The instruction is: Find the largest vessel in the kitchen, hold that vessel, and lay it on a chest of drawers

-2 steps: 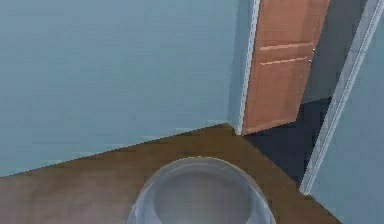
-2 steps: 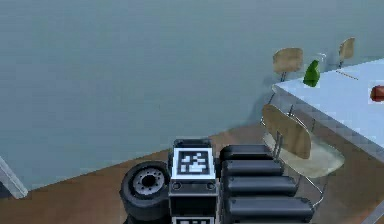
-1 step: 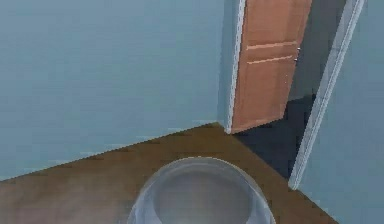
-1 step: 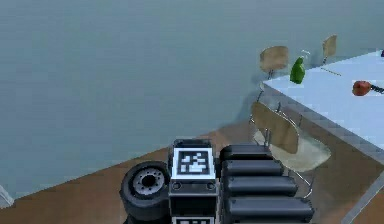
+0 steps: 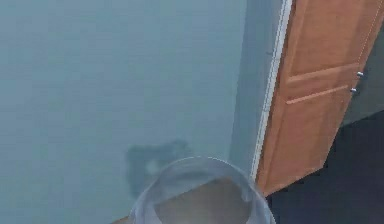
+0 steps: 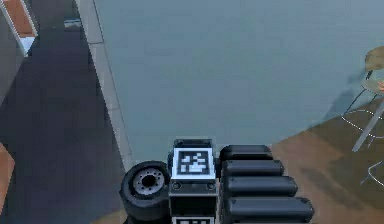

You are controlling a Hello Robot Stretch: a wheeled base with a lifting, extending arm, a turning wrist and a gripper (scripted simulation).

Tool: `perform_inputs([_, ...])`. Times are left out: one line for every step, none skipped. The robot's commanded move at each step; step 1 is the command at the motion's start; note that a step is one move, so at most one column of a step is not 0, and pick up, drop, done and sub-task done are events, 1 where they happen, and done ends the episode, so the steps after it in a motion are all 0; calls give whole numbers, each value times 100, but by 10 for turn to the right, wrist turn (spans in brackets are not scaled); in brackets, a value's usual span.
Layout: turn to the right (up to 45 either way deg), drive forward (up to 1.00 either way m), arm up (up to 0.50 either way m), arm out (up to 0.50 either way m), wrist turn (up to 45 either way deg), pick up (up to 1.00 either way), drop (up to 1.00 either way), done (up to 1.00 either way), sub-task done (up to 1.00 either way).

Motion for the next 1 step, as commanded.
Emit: perform_inputs([30,0,0,0,0,0,0,0,0])
